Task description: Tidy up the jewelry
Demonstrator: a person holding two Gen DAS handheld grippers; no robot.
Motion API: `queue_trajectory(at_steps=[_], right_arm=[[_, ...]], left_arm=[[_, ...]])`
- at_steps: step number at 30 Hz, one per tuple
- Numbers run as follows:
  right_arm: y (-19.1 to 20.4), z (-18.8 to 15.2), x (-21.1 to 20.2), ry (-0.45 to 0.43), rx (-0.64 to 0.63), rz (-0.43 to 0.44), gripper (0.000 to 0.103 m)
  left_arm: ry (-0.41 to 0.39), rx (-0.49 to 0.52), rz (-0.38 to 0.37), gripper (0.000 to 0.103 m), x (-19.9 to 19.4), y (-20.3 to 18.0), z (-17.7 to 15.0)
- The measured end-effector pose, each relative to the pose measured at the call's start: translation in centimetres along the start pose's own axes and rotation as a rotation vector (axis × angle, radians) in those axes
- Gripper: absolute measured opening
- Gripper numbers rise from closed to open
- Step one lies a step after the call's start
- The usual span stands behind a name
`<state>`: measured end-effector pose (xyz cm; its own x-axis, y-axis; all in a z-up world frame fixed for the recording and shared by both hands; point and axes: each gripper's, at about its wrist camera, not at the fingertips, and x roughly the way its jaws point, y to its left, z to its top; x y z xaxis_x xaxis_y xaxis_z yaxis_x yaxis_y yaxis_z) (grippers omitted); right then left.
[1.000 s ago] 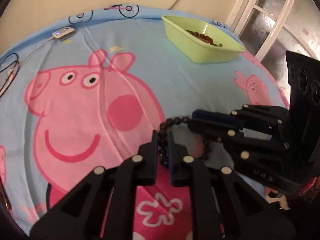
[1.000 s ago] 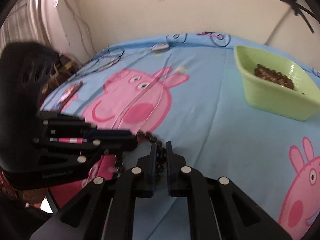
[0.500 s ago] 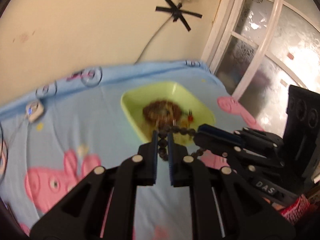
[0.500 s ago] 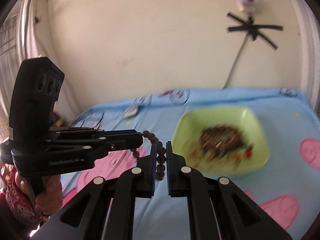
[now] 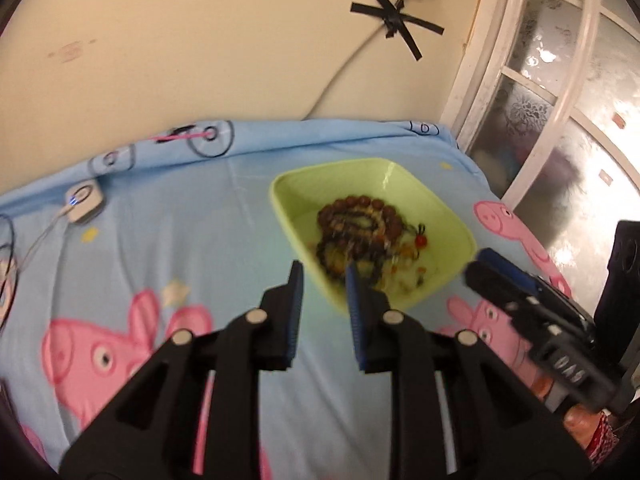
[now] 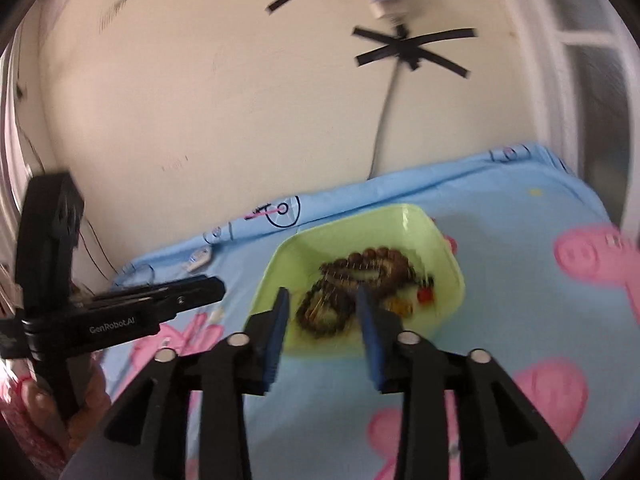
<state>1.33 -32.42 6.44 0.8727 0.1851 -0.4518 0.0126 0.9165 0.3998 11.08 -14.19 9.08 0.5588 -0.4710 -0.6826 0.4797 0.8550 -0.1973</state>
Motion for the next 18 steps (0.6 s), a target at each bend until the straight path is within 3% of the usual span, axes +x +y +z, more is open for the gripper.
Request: queue_trajectory(at_steps=[2, 5, 7, 9, 12, 18], right_arm=[[0.1, -2.0, -1.5, -0.022, 0.049, -0.005, 0.022], [0.8, -4.5, -1.7, 0.023, 0.082, -0.009, 0.023], [1.3, -5.5, -1.7, 0.048, 0.082, -0.012, 0.023], [2.0, -6.2, -1.2, 0.074, 0.08, -0.017, 0.024], [2.9, -7.2, -0.8, 0.103, 0.092, -0.009, 0.026], [4.1, -8.2, -1.2, 0.114, 0.066, -0.016, 0.031]], left_arm=[[-0.016, 0.002, 0.028, 0.02, -1.0, 0.3, -2.0], [-0.012, -0.021, 0.072, 0.025, -1.8, 0.9, -4.7], [-0.006, -0.045, 0.123, 0.037, -2.1, 1.3, -6.4], [-0.018, -0.054, 0.191, 0.055, -2.4, 1.5, -7.7], [-0.053, -0.018, 0.306, 0.073, -2.9, 1.4, -8.8], [-0.071, 0.001, 0.344, 0.091, -2.8, 1.6, -10.0]])
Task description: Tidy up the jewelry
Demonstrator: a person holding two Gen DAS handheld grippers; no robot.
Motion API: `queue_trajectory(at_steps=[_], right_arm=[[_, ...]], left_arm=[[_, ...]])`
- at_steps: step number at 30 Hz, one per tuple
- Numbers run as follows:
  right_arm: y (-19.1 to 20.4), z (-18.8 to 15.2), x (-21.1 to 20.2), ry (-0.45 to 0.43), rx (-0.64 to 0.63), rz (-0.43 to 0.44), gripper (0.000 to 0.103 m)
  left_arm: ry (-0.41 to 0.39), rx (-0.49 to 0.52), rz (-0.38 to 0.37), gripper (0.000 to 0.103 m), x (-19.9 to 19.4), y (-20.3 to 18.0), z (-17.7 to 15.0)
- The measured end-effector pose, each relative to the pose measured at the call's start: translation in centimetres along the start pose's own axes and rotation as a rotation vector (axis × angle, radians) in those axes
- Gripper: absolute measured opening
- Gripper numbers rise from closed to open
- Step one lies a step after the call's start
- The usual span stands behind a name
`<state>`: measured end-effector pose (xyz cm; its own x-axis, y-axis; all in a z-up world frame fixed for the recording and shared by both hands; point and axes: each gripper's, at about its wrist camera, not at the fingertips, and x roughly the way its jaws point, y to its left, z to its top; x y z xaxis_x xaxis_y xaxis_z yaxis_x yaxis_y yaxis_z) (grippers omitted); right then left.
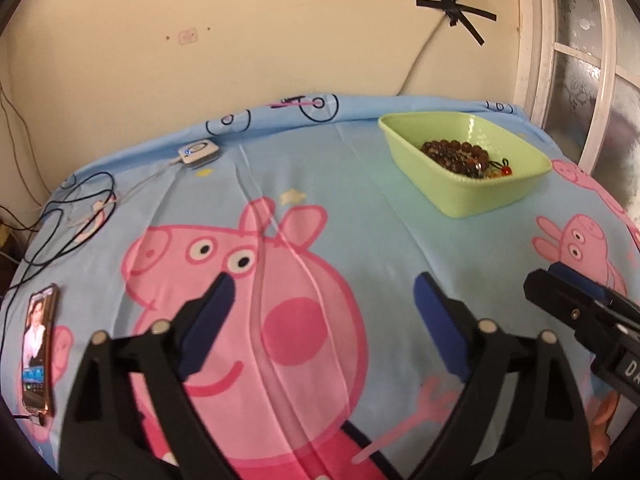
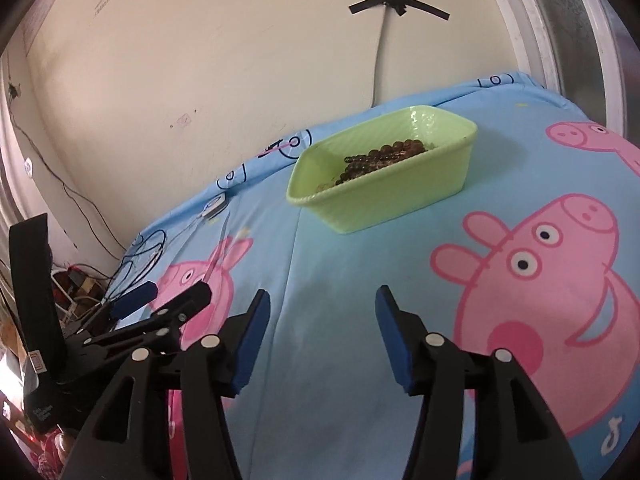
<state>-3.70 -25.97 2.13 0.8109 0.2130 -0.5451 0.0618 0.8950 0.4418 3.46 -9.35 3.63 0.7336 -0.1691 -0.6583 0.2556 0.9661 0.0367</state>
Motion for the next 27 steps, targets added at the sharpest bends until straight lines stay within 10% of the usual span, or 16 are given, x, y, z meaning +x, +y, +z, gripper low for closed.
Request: queue_trajectory(at_steps=[27], right_arm=[[-0.7, 0.2, 0.8, 0.027, 0.046, 0.025, 0.041]], left_arm=[[0.016, -0.039, 0.049, 0.097, -0.1, 0.7, -0.4]])
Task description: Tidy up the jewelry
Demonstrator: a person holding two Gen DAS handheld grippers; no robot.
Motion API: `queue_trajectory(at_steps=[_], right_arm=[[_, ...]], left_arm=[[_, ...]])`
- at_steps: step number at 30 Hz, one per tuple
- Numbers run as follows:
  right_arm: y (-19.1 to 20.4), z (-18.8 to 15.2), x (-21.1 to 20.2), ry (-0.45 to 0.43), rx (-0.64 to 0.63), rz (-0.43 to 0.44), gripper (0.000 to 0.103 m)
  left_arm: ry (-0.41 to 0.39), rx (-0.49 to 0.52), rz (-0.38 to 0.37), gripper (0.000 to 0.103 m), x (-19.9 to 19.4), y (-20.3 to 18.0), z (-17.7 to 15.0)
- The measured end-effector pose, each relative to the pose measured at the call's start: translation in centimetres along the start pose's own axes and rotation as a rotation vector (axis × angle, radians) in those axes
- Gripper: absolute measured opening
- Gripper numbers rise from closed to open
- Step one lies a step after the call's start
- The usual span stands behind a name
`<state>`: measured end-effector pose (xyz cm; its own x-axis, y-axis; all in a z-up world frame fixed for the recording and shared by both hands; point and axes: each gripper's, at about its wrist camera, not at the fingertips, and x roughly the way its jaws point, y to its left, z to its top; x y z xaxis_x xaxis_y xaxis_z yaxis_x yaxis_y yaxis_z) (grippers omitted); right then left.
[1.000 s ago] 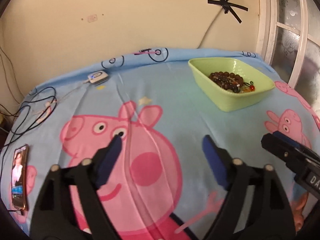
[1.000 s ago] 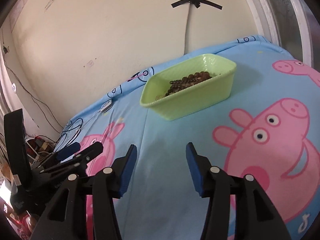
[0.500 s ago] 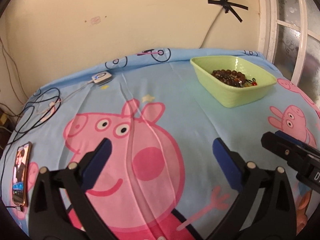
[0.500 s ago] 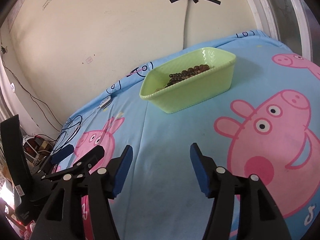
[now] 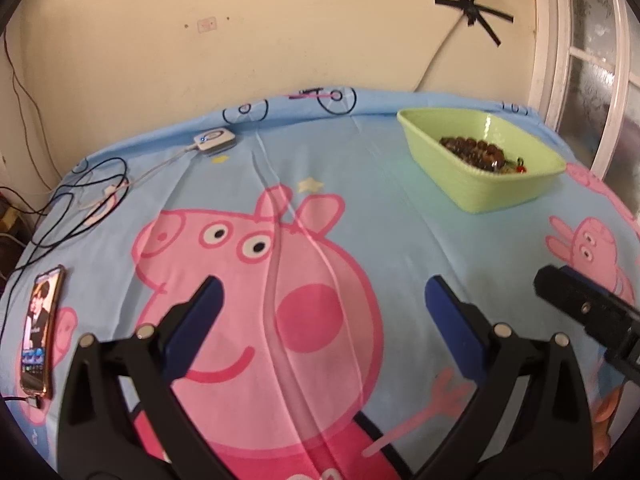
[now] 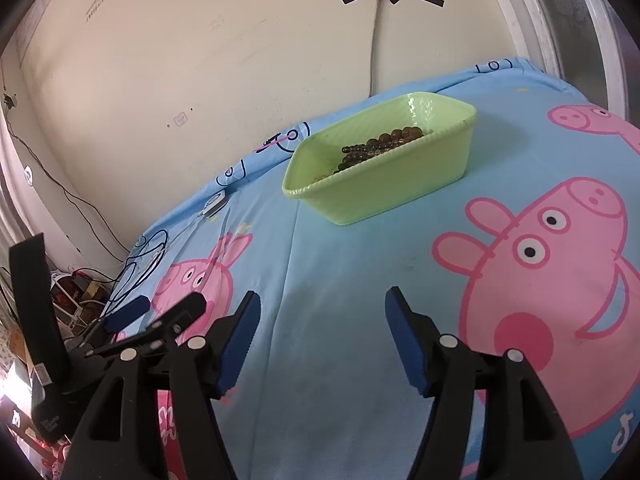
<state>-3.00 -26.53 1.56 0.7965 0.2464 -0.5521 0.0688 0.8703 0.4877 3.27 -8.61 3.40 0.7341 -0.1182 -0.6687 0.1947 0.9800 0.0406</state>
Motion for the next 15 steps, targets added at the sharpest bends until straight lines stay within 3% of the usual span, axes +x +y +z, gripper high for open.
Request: queue_trajectory(at_steps=[15], right_arm=[[-0.44, 0.05, -0.11, -0.004, 0.017, 0.02, 0.043]], left_arm=[[0.007, -0.023, -0.001, 0.097, 0.19, 0.55, -0.05]])
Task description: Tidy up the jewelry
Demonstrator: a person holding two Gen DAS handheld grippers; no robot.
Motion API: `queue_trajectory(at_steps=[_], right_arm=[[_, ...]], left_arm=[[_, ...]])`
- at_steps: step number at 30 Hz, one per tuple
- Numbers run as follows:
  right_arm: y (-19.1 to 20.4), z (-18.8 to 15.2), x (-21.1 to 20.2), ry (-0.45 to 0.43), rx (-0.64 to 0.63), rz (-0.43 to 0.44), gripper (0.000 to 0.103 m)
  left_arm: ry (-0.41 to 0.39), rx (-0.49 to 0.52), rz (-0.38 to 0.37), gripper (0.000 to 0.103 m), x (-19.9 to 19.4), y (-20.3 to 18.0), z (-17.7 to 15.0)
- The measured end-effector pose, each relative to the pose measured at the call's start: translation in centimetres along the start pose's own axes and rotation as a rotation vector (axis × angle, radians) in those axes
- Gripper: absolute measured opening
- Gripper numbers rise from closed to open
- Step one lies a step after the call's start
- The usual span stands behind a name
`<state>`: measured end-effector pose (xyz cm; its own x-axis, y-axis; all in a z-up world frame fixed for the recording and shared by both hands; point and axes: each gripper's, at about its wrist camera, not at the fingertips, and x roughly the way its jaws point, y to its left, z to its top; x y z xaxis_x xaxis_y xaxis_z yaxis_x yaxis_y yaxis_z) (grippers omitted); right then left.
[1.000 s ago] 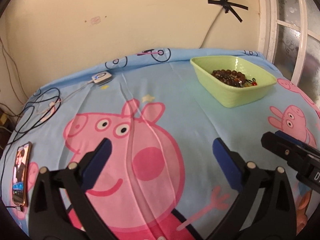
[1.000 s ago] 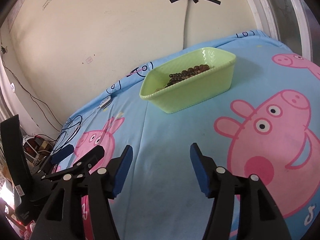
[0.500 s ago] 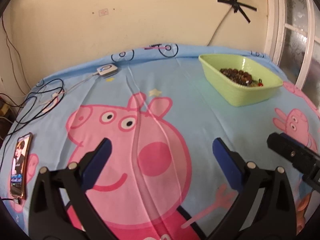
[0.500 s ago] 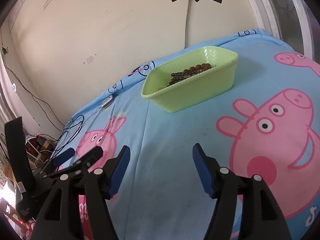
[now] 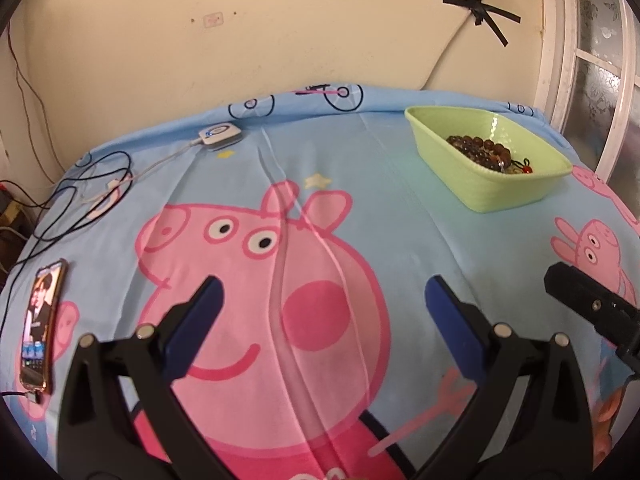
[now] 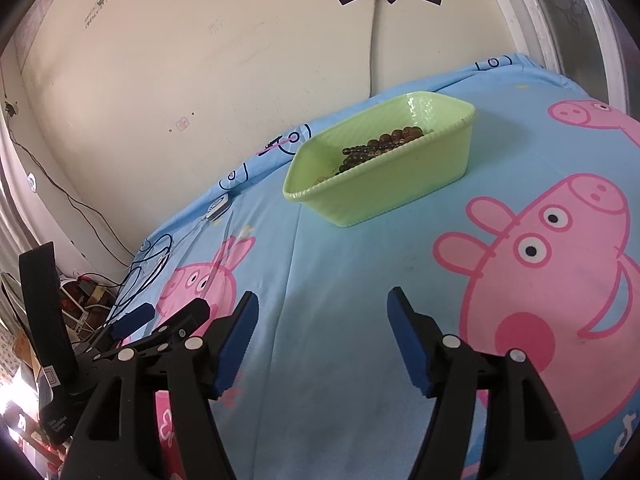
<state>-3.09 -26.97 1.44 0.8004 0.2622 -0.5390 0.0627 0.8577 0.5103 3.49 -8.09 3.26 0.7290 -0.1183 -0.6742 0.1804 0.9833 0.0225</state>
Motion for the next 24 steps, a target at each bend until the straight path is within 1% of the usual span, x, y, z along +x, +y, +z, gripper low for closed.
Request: queue_trajectory(at_steps=[5, 9, 15, 24], right_arm=[[-0.1, 0.0, 0.0, 0.001, 0.007, 0.004, 0.044], [-0.1, 0.0, 0.0, -0.003, 0.011, 0.009, 0.044], [-0.2, 0.1, 0.1, 0.0, 0.014, 0.013, 0.045], [-0.2, 0.1, 0.0, 0.0, 0.015, 0.013, 0.046]], left_arm=[[0.0, -0.012, -0.009, 0.097, 0.0, 0.2, 0.0], [0.007, -0.007, 0.005, 0.097, 0.1, 0.1, -0.1], [-0.024, -0.02, 0.042, 0.097, -0.4, 0.5, -0.1], [0.023, -0.057, 0.019, 0.097, 0.3, 1.3, 0.0]])
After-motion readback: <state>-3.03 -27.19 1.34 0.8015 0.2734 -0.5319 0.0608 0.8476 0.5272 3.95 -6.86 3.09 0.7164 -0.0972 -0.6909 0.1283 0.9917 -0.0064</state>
